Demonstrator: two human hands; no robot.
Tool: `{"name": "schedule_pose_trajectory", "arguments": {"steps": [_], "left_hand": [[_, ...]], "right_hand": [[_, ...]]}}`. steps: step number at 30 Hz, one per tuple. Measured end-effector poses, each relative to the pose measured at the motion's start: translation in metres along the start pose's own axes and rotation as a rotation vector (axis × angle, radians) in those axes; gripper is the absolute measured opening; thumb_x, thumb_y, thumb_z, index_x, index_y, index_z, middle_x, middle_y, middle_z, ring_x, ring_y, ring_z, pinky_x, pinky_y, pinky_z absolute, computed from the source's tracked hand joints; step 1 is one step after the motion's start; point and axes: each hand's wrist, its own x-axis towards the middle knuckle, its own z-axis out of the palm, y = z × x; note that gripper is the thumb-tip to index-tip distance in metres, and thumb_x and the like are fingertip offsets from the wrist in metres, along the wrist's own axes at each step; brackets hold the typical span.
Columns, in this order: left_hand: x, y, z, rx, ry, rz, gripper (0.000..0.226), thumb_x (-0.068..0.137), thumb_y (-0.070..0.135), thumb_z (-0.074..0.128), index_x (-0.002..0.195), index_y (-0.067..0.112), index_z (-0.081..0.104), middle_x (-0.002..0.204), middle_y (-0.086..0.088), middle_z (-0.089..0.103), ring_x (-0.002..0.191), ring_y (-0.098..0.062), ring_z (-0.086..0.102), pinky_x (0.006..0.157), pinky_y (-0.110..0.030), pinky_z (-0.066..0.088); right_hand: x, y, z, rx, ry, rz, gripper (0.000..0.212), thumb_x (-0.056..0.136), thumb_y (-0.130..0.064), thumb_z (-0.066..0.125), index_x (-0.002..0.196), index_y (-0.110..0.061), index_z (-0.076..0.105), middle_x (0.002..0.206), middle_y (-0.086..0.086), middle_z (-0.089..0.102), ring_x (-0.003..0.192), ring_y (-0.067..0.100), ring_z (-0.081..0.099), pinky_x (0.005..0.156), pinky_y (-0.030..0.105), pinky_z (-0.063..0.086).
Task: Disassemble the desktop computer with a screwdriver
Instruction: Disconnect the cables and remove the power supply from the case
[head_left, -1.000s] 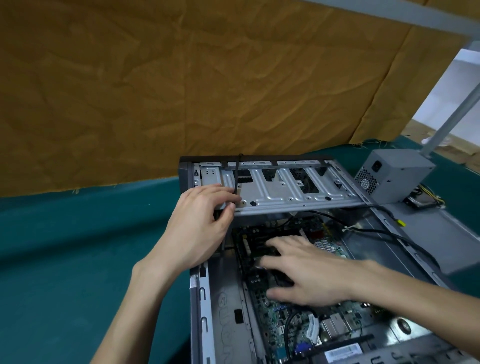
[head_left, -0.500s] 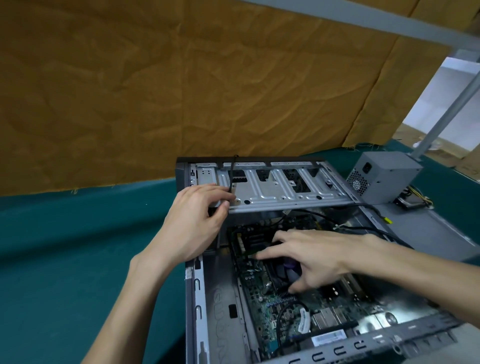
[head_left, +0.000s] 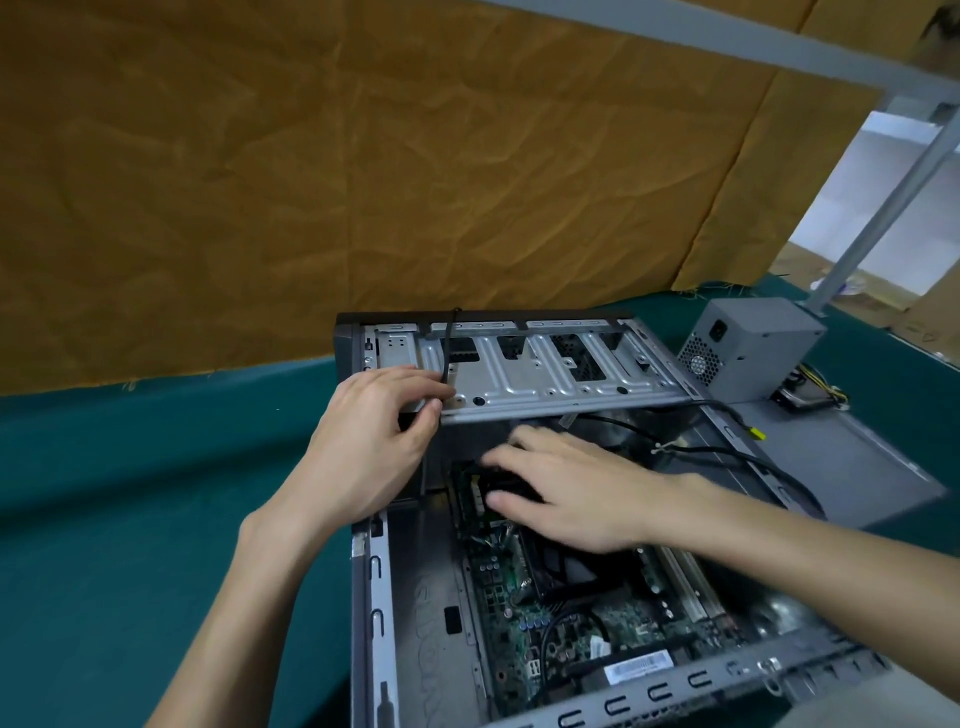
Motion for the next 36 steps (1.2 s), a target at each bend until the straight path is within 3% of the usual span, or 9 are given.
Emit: {"name": "schedule_pose_trajectory", "arguments": {"steps": [2,5,7,12,16,21,26,36], "left_hand": [[0.0,0.001,0.0,0.003,0.001,0.0,0.029,0.102,0.028,0.052,0.123,0.028,0.071,0.136,0.013,0.062,0.134,-0.007,0.048,0.116,-0.04,0.032],[-0.001,0.0,0.0,-0.012,0.009,-0.003,0.028,0.102,0.027,0.052,0.123,0.028,0.071,0.135,0.015,0.062,0.134,-0.006,0.047,0.116,-0.038,0.032],[-0.001,-0.001,0.001,-0.023,0.018,-0.006,0.028,0.102,0.027,0.052,0.123,0.029,0.071,0.133,0.016,0.063,0.133,-0.005,0.047,0.116,-0.037,0.032],[-0.001,-0.002,0.002,-0.042,0.031,-0.013,0.028,0.102,0.027,0.052,0.123,0.03,0.07,0.131,0.017,0.064,0.133,-0.004,0.047,0.116,-0.036,0.032],[-0.001,-0.002,0.002,-0.04,0.033,-0.012,0.028,0.102,0.028,0.052,0.123,0.031,0.071,0.132,0.019,0.063,0.132,-0.001,0.047,0.116,-0.034,0.031],[-0.002,-0.001,0.002,-0.041,0.038,-0.009,0.027,0.101,0.026,0.054,0.12,0.03,0.072,0.13,0.019,0.063,0.131,-0.001,0.047,0.115,-0.03,0.03],[-0.001,0.0,0.001,-0.046,0.035,-0.014,0.027,0.101,0.026,0.054,0.12,0.03,0.072,0.129,0.019,0.064,0.131,-0.001,0.048,0.116,-0.031,0.03],[-0.002,0.0,0.001,-0.046,0.032,-0.01,0.026,0.101,0.027,0.054,0.119,0.03,0.073,0.128,0.018,0.064,0.13,-0.002,0.049,0.116,-0.036,0.032]], "right_hand": [[0.022,-0.011,0.009,-0.084,0.131,0.021,0.037,0.104,-0.048,0.04,0.12,-0.018,0.054,0.112,0.009,0.058,0.104,0.034,0.059,0.084,0.041,0.042],[0.053,-0.017,0.022,-0.042,0.094,0.135,0.022,0.098,-0.033,0.053,0.101,-0.012,0.059,0.105,0.016,0.067,0.096,0.041,0.065,0.068,0.036,0.04],[0.065,-0.016,0.028,0.028,0.088,0.221,0.019,0.093,-0.029,0.061,0.103,-0.012,0.061,0.107,0.017,0.067,0.096,0.04,0.066,0.068,0.034,0.041],[0.075,-0.01,0.047,0.076,0.098,0.353,0.038,0.091,-0.034,0.064,0.12,-0.011,0.058,0.118,0.015,0.066,0.104,0.036,0.066,0.073,0.033,0.045],[0.078,-0.007,0.048,0.151,0.071,0.337,0.035,0.091,-0.036,0.061,0.114,-0.009,0.064,0.116,0.019,0.068,0.104,0.037,0.067,0.071,0.03,0.041],[0.078,0.001,0.049,0.266,0.061,0.316,0.02,0.091,-0.026,0.06,0.099,-0.008,0.065,0.095,0.016,0.069,0.085,0.036,0.067,0.063,0.028,0.046],[0.081,-0.001,0.055,0.179,0.084,0.331,0.023,0.092,-0.032,0.059,0.104,-0.013,0.064,0.099,0.013,0.067,0.09,0.035,0.068,0.064,0.027,0.039],[0.079,-0.001,0.053,0.123,0.13,0.308,0.023,0.089,-0.031,0.061,0.104,-0.013,0.067,0.103,0.013,0.069,0.092,0.036,0.068,0.067,0.029,0.047]]}}
